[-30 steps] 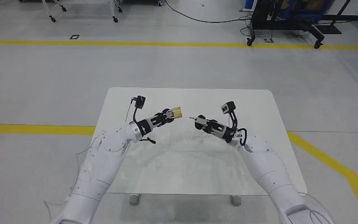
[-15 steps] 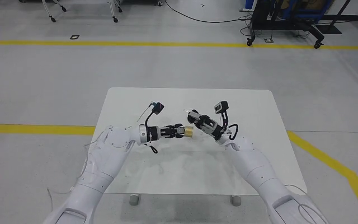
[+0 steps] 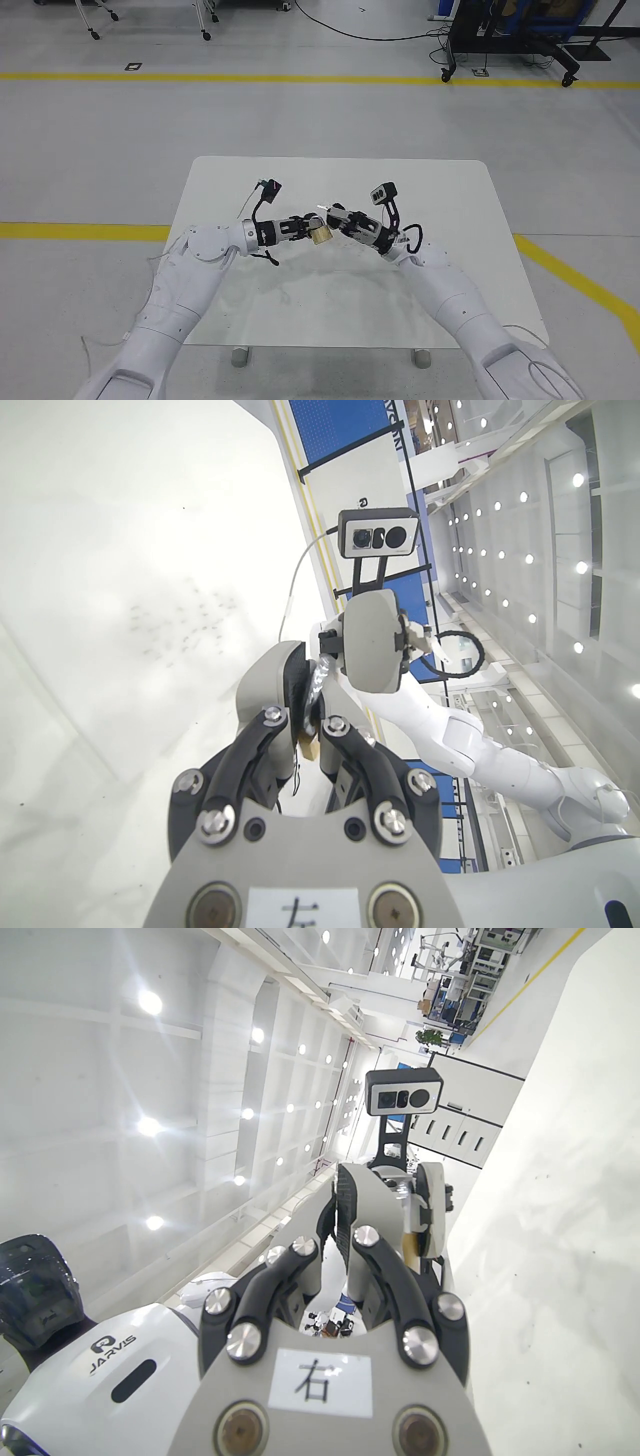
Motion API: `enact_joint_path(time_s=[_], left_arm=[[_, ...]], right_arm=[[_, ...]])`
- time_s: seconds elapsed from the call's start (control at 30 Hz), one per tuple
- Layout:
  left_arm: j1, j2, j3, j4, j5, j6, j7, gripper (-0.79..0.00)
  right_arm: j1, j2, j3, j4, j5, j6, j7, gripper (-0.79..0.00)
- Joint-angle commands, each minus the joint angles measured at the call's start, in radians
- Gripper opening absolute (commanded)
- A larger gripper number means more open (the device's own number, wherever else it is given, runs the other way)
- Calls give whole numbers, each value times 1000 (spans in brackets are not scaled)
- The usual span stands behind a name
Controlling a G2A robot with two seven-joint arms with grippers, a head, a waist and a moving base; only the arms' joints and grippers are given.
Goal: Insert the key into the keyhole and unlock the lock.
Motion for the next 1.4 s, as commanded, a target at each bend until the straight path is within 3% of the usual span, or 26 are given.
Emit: enact_joint_path(time_s=[0.0,0.2,0.3,0.43,0.6,0.7,0.77,1.1,1.3,1.37], left_arm=[[0,0,0,0,0,-1,-1,-785],[9,-1,10,-7,13,14,6,-785],[4,-4,35,-10,53,89,29,-785],[-6,-10,33,18,-10,171,49,-785],[-27,-16,31,57,-42,243,92,-785],[-29,-17,28,59,-42,246,125,-785],[-29,-17,28,59,-42,246,125,-785],[-9,-17,19,49,-64,281,166,-785],[10,-22,-18,50,-197,350,208,-785],[21,-28,-39,53,-309,357,186,-785]], right_arm=[[-1,0,2,-1,3,-1,-2,-785],[-1,0,2,-1,3,-1,-2,-785],[-1,0,2,-1,3,-1,-2,-785],[-19,16,26,-52,-94,-12,-96,-785],[-54,58,88,-142,-369,3,-277,-785],[-114,81,123,-270,-564,97,-424,-785],[-146,87,130,-332,-579,135,-418,-785],[-160,85,120,-355,-582,144,-431,-785],[-182,83,100,-414,-619,176,-475,-785],[-189,81,95,-431,-640,206,-520,-785]])
